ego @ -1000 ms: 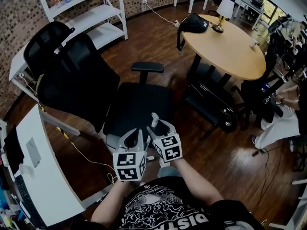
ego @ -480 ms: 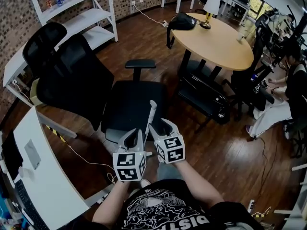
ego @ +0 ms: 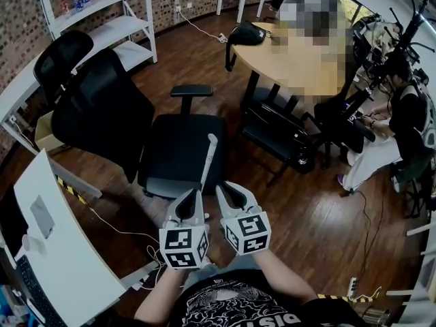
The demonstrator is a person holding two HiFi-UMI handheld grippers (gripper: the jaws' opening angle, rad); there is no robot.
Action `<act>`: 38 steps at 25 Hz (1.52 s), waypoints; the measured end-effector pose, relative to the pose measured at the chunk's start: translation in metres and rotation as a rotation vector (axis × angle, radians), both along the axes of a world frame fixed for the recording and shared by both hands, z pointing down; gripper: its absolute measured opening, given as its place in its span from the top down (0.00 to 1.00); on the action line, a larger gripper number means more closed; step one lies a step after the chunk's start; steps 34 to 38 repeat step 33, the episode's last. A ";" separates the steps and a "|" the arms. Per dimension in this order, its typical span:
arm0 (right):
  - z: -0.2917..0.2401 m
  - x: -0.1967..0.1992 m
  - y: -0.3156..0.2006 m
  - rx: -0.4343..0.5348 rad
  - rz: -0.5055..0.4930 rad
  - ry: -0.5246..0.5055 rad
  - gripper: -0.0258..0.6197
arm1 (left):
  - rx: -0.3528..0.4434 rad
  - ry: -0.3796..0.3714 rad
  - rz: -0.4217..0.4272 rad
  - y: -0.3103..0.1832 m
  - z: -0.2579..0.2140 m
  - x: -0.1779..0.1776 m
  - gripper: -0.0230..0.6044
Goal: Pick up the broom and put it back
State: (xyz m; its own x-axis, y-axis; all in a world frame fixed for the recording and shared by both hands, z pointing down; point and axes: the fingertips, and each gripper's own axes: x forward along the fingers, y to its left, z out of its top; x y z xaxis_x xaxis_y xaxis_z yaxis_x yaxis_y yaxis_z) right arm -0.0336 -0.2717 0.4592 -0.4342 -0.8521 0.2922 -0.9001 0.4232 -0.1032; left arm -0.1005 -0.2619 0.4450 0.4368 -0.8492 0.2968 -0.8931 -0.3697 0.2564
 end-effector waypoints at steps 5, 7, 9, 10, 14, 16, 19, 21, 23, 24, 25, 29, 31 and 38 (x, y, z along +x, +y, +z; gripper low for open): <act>-0.020 0.002 0.029 0.046 -0.012 -0.016 0.96 | 0.014 -0.004 0.002 0.021 -0.004 0.009 0.95; -0.025 0.002 0.042 0.053 -0.042 -0.015 0.96 | 0.027 -0.007 0.002 0.029 -0.009 0.015 0.95; -0.030 0.004 0.054 0.064 -0.073 -0.003 0.96 | 0.042 -0.007 0.001 0.038 -0.015 0.023 0.95; -0.032 0.005 0.060 0.071 -0.085 0.003 0.96 | 0.047 -0.009 -0.001 0.043 -0.018 0.028 0.95; -0.038 0.018 0.087 0.085 -0.106 -0.014 0.96 | 0.054 -0.026 -0.009 0.071 -0.020 0.046 0.95; -0.041 0.026 0.101 0.085 -0.112 -0.029 0.96 | 0.057 -0.036 -0.014 0.086 -0.021 0.054 0.95; -0.043 0.036 0.119 0.086 -0.123 -0.040 0.96 | 0.063 -0.054 -0.020 0.108 -0.023 0.065 0.95; -0.040 0.040 0.131 0.075 -0.130 -0.047 0.96 | 0.060 -0.063 -0.025 0.120 -0.024 0.070 0.95; -0.037 0.043 0.141 0.065 -0.139 -0.052 0.96 | 0.055 -0.070 -0.035 0.130 -0.022 0.072 0.95; -0.036 0.044 0.145 0.063 -0.145 -0.053 0.96 | 0.053 -0.073 -0.041 0.134 -0.022 0.073 0.95; -0.035 0.045 0.150 0.062 -0.152 -0.053 0.96 | 0.052 -0.075 -0.048 0.139 -0.022 0.073 0.95; -0.036 0.049 0.163 0.069 -0.166 -0.063 0.96 | 0.057 -0.081 -0.067 0.154 -0.025 0.074 0.95; -0.036 0.052 0.168 0.072 -0.165 -0.066 0.96 | 0.057 -0.083 -0.071 0.159 -0.025 0.076 0.95; -0.035 0.056 0.174 0.072 -0.162 -0.068 0.96 | 0.056 -0.087 -0.070 0.165 -0.024 0.079 0.95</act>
